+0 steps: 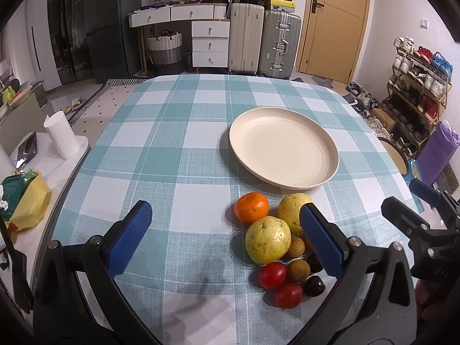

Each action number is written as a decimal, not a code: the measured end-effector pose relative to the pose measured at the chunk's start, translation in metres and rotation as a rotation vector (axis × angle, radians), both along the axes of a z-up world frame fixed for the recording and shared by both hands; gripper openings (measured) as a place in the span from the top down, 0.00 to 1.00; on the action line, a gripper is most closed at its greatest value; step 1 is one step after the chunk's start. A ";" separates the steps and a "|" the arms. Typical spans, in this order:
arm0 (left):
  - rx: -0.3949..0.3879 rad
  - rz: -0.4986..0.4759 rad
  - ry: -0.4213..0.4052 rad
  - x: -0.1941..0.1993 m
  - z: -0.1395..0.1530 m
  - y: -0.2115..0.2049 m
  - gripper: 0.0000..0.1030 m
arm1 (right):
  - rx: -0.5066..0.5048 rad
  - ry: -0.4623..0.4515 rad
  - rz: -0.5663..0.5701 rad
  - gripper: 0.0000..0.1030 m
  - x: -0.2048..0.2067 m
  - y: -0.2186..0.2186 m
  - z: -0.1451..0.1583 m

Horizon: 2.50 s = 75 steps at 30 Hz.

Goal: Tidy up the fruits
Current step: 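Move the right gripper down onto the larger yellow-green fruit and close, then lift the yellow-green fruit with the right gripper while the left gripper grasps the other yellow-green fruit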

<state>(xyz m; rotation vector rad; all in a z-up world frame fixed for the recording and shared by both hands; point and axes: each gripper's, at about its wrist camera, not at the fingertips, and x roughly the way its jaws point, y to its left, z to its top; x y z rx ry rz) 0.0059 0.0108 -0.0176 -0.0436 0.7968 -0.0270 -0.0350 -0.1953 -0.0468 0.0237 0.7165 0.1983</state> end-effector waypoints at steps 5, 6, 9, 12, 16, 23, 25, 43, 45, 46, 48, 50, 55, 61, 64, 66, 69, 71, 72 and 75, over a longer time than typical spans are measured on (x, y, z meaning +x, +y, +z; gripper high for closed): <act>-0.006 0.000 0.004 0.007 -0.005 0.003 0.01 | 0.018 0.021 0.019 0.00 0.007 0.000 -0.006; -0.009 0.000 0.005 0.009 -0.005 0.003 0.01 | 0.021 0.028 0.022 0.00 0.009 0.000 -0.008; -0.013 0.001 0.005 0.014 -0.009 0.006 0.01 | 0.035 0.047 0.036 0.00 0.017 0.002 -0.015; -0.022 -0.005 0.013 0.020 -0.013 0.012 0.01 | 0.053 0.064 0.056 0.00 0.025 0.004 -0.021; -0.004 0.016 0.033 0.028 -0.019 0.019 0.01 | 0.083 0.098 0.088 0.00 0.037 0.009 -0.030; -0.041 0.033 0.054 0.040 -0.024 0.036 0.01 | 0.149 0.170 0.136 0.00 0.059 0.019 -0.046; -0.051 0.035 0.058 0.042 -0.025 0.040 0.01 | 0.163 0.185 0.155 0.00 0.062 0.022 -0.049; -0.076 0.037 0.108 0.050 -0.043 0.056 0.01 | 0.214 0.284 0.245 0.13 0.077 0.046 -0.069; -0.072 0.039 0.106 0.051 -0.043 0.058 0.01 | 0.218 0.291 0.255 0.14 0.078 0.047 -0.071; -0.074 0.040 0.106 0.051 -0.043 0.059 0.01 | 0.222 0.294 0.261 0.15 0.078 0.048 -0.071; -0.073 0.041 0.106 0.052 -0.044 0.059 0.01 | 0.231 0.298 0.267 0.20 0.079 0.049 -0.072; -0.074 0.040 0.109 0.053 -0.044 0.059 0.01 | 0.252 0.308 0.268 0.26 0.080 0.048 -0.073; -0.075 0.035 0.116 0.055 -0.045 0.059 0.01 | 0.320 0.352 0.278 0.43 0.086 0.045 -0.078; -0.073 0.026 0.110 0.057 -0.043 0.060 0.01 | 0.343 0.397 0.290 0.52 0.090 0.045 -0.084; -0.079 0.020 0.110 0.055 -0.040 0.062 0.01 | 0.339 0.394 0.293 0.53 0.089 0.045 -0.083; -0.087 0.017 0.122 0.054 -0.040 0.063 0.01 | 0.348 0.391 0.289 0.53 0.089 0.044 -0.083; -0.119 0.006 0.146 0.050 -0.043 0.066 0.01 | 0.363 0.382 0.287 0.53 0.087 0.042 -0.083; -0.141 -0.002 0.160 0.048 -0.044 0.066 0.01 | 0.373 0.371 0.288 0.53 0.085 0.039 -0.081; -0.153 -0.006 0.164 0.046 -0.044 0.066 0.01 | 0.376 0.366 0.289 0.53 0.083 0.037 -0.080; -0.185 -0.030 0.179 0.042 -0.045 0.064 0.01 | 0.391 0.345 0.289 0.53 0.080 0.032 -0.076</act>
